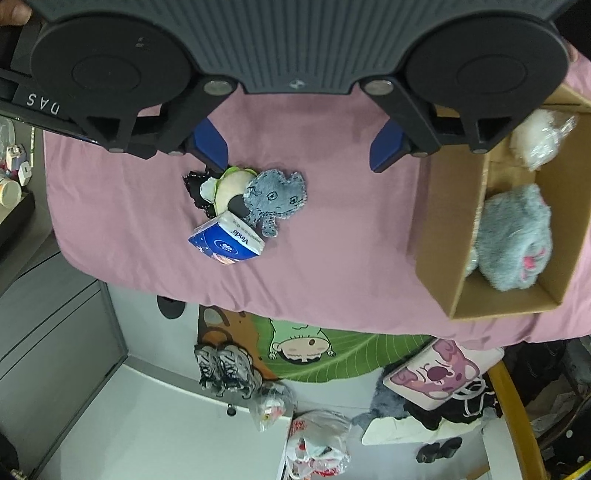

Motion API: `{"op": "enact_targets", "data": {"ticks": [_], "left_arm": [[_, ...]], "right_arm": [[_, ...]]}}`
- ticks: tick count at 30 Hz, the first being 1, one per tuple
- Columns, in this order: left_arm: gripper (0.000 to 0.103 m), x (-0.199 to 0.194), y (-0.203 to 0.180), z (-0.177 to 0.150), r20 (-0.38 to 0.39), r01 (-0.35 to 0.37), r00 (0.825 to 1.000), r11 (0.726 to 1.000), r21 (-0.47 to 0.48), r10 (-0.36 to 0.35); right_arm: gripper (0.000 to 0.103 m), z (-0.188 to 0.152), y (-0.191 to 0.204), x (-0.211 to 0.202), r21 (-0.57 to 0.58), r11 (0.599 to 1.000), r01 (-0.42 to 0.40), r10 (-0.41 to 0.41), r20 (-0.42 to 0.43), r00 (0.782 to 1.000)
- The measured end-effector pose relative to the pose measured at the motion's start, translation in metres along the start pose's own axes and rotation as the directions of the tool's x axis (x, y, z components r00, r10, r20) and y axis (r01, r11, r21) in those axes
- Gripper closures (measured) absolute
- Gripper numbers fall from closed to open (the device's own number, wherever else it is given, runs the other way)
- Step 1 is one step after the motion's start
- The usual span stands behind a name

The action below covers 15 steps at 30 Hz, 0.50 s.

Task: Organize soft objects
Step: 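Move both tools toward the blue tissue pack and plush doll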

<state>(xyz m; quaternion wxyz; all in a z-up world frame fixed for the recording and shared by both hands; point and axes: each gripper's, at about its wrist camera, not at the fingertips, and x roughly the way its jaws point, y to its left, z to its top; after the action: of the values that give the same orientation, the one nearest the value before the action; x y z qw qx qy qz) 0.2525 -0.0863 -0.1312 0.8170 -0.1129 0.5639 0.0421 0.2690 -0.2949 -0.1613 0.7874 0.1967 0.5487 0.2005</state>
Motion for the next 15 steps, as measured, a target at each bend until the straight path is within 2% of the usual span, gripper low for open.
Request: {"op": "enact_targets", "data": {"ticks": [4, 8, 15], "left_arm": [[0.02, 0.018, -0.008, 0.005, -0.034, -0.001, 0.999, 1.0, 0.002, 0.001], [0.031, 0.037, -0.014, 0.009, -0.058, -0.001, 0.998, 1.0, 0.001, 0.001], [0.038, 0.06, -0.015, 0.014, -0.068, -0.001, 0.998, 1.0, 0.001, 0.001]], "right_arm": [[0.054, 0.007, -0.01, 0.013, 0.022, 1.0, 0.0, 0.001, -0.022, 1.0], [0.054, 0.013, -0.02, 0.024, 0.055, 0.998, 0.009, -0.007, -0.042, 0.999], [0.054, 0.024, -0.034, 0.046, 0.093, 0.996, 0.015, -0.009, -0.067, 0.998]]}}
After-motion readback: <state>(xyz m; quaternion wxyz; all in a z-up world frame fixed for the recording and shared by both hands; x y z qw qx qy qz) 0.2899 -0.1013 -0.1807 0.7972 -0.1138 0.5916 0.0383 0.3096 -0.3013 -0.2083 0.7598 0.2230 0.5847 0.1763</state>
